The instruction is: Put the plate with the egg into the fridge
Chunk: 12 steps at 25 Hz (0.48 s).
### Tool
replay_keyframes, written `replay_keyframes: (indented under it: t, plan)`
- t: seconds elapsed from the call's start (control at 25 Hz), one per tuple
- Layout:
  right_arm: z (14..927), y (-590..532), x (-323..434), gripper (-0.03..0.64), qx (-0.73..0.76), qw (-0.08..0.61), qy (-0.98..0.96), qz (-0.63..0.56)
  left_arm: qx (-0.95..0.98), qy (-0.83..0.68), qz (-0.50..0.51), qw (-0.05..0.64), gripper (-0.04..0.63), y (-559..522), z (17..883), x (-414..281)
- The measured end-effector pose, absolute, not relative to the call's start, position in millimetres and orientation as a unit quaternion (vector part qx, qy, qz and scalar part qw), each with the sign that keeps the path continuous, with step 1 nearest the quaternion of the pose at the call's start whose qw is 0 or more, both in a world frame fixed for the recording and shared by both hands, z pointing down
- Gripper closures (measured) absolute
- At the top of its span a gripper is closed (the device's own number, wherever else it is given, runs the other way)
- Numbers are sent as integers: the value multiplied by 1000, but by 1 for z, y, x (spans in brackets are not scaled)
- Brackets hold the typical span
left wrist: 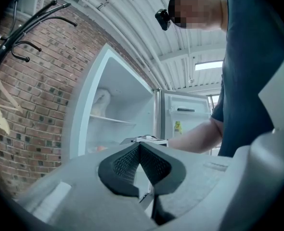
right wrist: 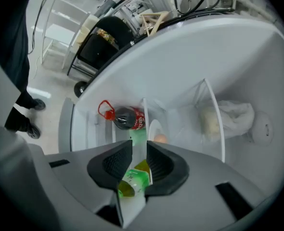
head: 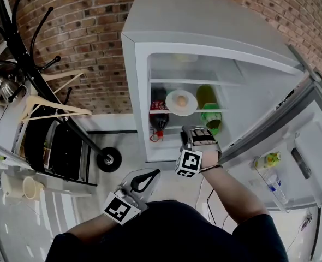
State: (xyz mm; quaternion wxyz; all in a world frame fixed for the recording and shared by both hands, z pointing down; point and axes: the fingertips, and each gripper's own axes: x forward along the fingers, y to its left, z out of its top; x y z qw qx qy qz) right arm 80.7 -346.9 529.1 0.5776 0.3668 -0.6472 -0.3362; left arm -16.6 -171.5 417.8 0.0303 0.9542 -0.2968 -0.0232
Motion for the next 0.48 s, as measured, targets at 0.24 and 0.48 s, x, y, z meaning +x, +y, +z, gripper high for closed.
replay_keyframes:
  t: [0.24, 0.48]
  plan:
    - [517, -275, 65, 522, 380, 513, -710, -298, 961, -274, -24, 23, 592, -167, 414, -6]
    - [476, -234, 50, 554, 423, 389, -799, -179, 967, -254, -21, 20, 592, -164, 413, 4]
